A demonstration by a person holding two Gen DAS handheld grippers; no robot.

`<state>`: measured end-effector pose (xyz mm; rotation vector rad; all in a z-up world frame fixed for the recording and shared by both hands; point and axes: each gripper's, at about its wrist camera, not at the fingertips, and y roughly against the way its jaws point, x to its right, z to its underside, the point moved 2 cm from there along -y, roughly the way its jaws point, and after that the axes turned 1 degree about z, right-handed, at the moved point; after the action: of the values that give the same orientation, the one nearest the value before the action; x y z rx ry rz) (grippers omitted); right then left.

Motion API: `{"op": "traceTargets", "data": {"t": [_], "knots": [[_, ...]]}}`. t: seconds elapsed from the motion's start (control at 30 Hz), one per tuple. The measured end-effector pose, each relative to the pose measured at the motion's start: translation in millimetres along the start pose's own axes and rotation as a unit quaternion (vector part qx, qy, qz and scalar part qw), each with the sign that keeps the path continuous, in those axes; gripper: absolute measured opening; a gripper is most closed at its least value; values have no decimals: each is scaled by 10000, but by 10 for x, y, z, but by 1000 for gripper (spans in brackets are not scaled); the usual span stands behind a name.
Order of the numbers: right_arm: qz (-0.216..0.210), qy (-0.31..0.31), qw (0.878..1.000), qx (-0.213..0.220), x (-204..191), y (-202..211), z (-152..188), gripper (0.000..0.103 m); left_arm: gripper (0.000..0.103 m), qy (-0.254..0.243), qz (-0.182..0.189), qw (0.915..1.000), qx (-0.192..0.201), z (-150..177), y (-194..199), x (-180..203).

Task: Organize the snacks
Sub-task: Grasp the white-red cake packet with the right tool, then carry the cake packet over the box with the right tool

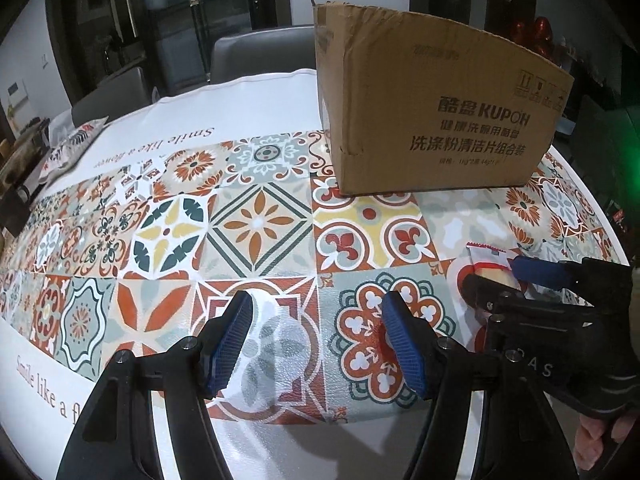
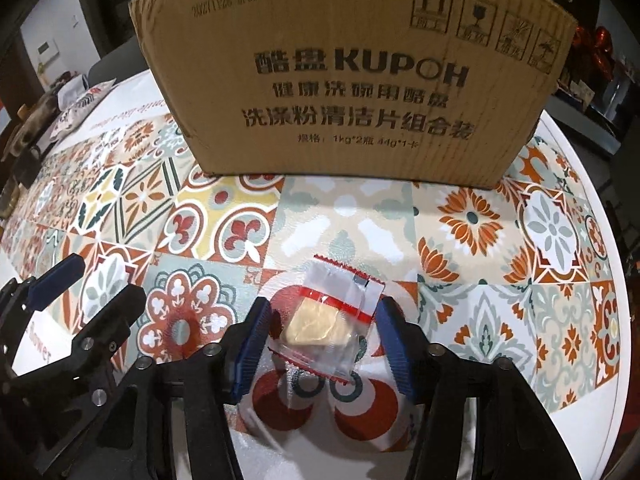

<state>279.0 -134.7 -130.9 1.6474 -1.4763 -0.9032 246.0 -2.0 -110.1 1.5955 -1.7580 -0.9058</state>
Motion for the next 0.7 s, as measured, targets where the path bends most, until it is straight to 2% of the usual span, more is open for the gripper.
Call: {"op": "traceTargets", "data": {"t": [0.17, 0.2, 0.3, 0.7], "knots": [[78, 94, 9999, 89, -4, 3, 5, 47, 66, 15, -19, 10000, 12, -7, 15, 14], [81, 91, 9999, 103, 6, 14, 8, 42, 66, 21, -27, 10000, 14, -9, 21, 17], [-7, 65, 9999, 113, 25, 29, 19, 37, 66, 41, -18, 10000, 14, -19, 35, 18], [-136, 58, 9984, 537, 100, 405, 36, 36, 66, 58, 33, 9997, 242, -113, 305, 77]]}}
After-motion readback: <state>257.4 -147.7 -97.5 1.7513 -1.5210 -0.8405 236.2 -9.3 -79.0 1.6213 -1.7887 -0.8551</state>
